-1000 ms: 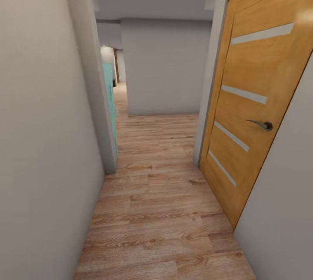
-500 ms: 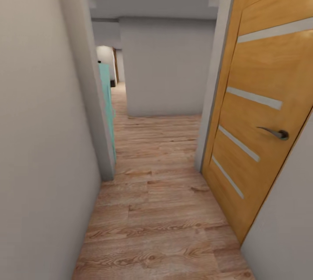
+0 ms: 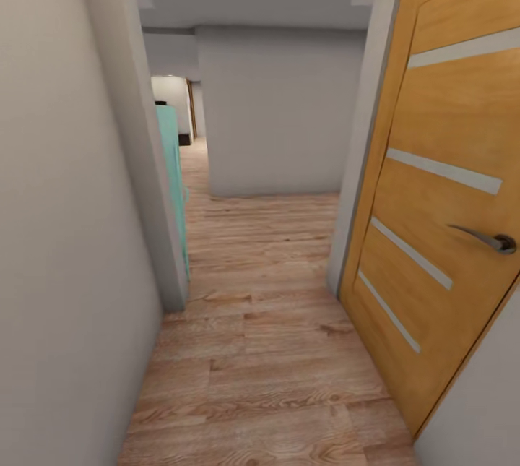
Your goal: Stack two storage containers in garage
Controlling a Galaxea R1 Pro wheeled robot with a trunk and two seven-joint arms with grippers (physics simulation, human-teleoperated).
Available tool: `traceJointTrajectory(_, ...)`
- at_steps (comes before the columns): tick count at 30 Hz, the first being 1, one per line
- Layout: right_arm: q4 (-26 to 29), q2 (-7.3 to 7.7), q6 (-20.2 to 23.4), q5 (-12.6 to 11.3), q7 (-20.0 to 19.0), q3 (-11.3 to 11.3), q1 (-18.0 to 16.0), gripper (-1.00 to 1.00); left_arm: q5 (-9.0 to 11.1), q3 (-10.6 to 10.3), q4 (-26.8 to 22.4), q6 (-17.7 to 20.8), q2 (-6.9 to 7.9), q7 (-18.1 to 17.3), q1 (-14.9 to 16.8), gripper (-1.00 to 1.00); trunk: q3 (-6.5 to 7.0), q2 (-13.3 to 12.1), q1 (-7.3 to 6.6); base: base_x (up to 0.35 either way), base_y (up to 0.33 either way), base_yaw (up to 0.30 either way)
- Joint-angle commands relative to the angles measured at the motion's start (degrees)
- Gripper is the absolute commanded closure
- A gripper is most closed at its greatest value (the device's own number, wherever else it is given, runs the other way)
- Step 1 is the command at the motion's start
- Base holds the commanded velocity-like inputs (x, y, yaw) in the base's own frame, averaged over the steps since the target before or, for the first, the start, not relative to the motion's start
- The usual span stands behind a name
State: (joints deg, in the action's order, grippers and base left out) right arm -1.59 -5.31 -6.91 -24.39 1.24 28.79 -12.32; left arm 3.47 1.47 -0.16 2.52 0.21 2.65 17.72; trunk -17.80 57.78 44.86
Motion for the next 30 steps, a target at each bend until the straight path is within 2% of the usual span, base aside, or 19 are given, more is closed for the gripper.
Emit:
traceJointTrajectory(1,-0.2,-0.05,-0.3,-0.4,0.1,0.5,-0.1,-1.0,0.4,0.1,0.0,0.2,-0.03,0.1,0.0,-1.0,-0.07,0.0,0.04,0.32,0.0,0.0)
traceJointTrajectory(30,-0.2,0.65,-0.4,-0.5,0.1,0.4,-0.1,-1.0,0.3,0.1,0.0,0.1,-0.72,0.4,0.0,-1.0,-0.07,0.0,0.04,0.32,0.0,0.0)
